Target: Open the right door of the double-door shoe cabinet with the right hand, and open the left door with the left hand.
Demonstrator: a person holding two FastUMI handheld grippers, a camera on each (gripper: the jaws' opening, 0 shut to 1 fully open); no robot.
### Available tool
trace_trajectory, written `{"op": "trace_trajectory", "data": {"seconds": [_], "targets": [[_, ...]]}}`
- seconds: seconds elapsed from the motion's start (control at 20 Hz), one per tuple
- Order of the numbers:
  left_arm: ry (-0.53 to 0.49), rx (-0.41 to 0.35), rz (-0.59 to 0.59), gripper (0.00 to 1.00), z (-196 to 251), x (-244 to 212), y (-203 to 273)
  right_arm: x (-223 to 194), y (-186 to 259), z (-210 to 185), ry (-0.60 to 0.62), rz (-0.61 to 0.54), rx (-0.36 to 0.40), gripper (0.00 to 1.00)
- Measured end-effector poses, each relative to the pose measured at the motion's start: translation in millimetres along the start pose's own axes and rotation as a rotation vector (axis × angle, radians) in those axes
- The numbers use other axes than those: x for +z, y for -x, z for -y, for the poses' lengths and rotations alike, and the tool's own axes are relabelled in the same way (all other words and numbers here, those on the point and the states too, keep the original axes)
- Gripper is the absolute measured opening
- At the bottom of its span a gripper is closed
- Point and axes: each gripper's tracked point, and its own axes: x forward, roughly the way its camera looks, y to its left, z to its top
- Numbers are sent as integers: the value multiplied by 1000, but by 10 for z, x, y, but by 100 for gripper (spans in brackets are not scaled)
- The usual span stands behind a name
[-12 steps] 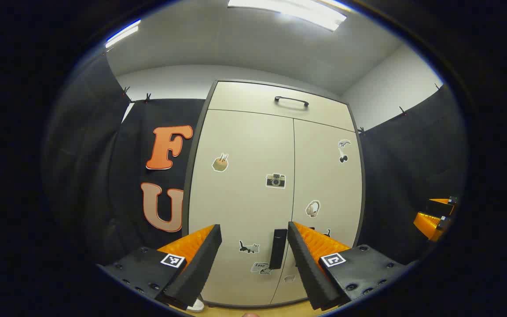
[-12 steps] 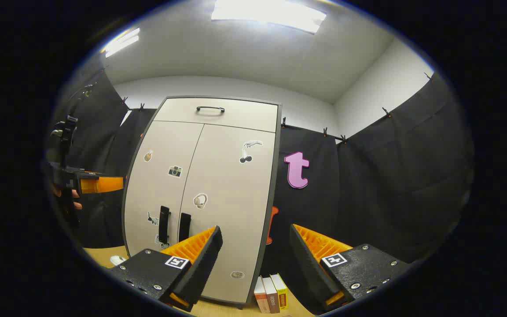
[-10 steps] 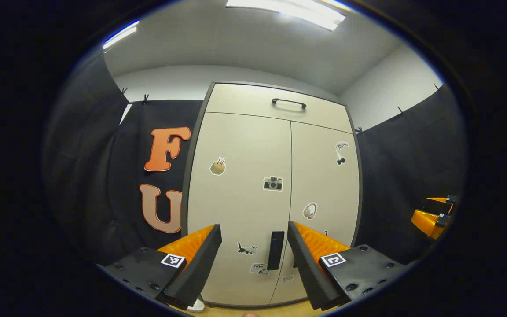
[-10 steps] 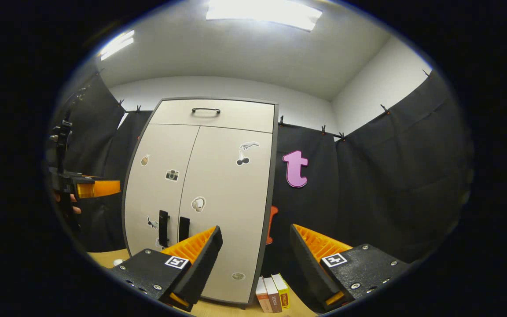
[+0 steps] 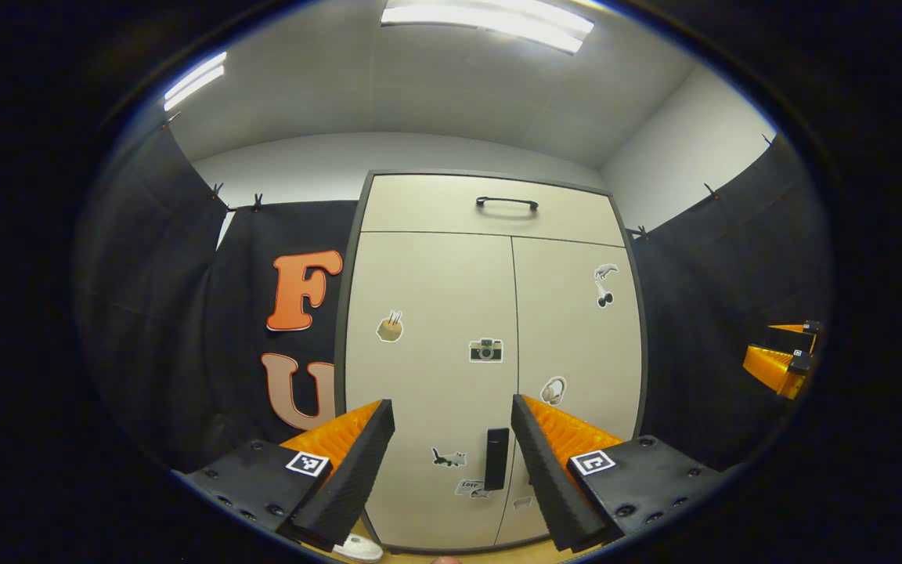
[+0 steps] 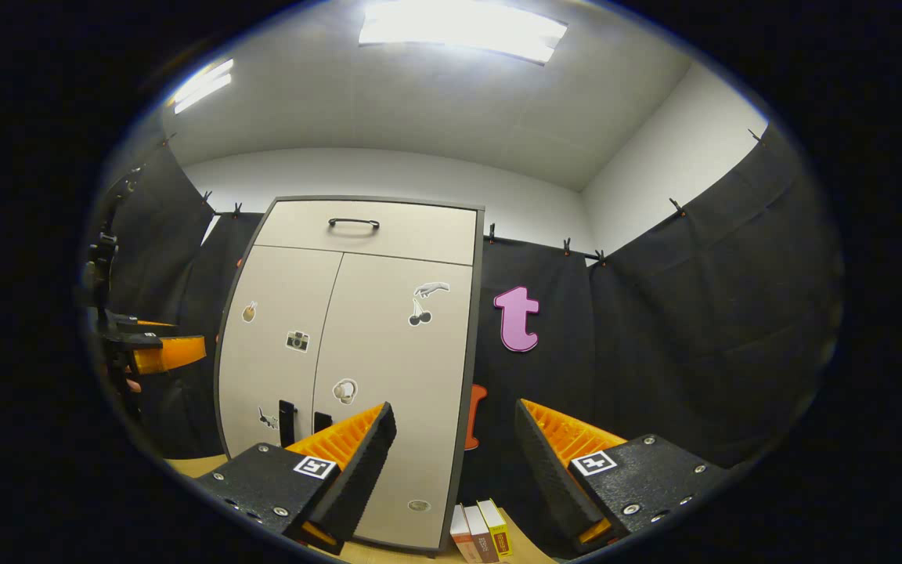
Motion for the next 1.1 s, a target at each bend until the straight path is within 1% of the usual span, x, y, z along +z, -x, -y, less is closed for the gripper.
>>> {"op": "trace_trajectory", "data": {"seconds": [0.2,0.35,0.4,0.5,0.65,0.9,1.0,1.1], "targets": [[4,-8,-20,96,133,-42,25,-49,43,116,-5,-18,-3,93],[9,15,-17,96,179,19,99,-125,86,219,-12,-43,-1,93],[10,16,-13,94,204,45,119,-146,95,252,-14,-49,3,93],[-6,46,-3,96,182,93,182,-180,118,286,-9,-60,15,93],[1,65,0,96,203,118,242,-197,120,316,-14,-59,30,94],[-1,108,-1,96,120,56,333,-301,71,214,-39,-74,70,93],[-1,103,1,96,55,-35,301,-387,28,120,-33,-90,69,94],[-10,86,1,96,-53,-96,191,-451,-61,-16,-26,-98,51,94]]}}
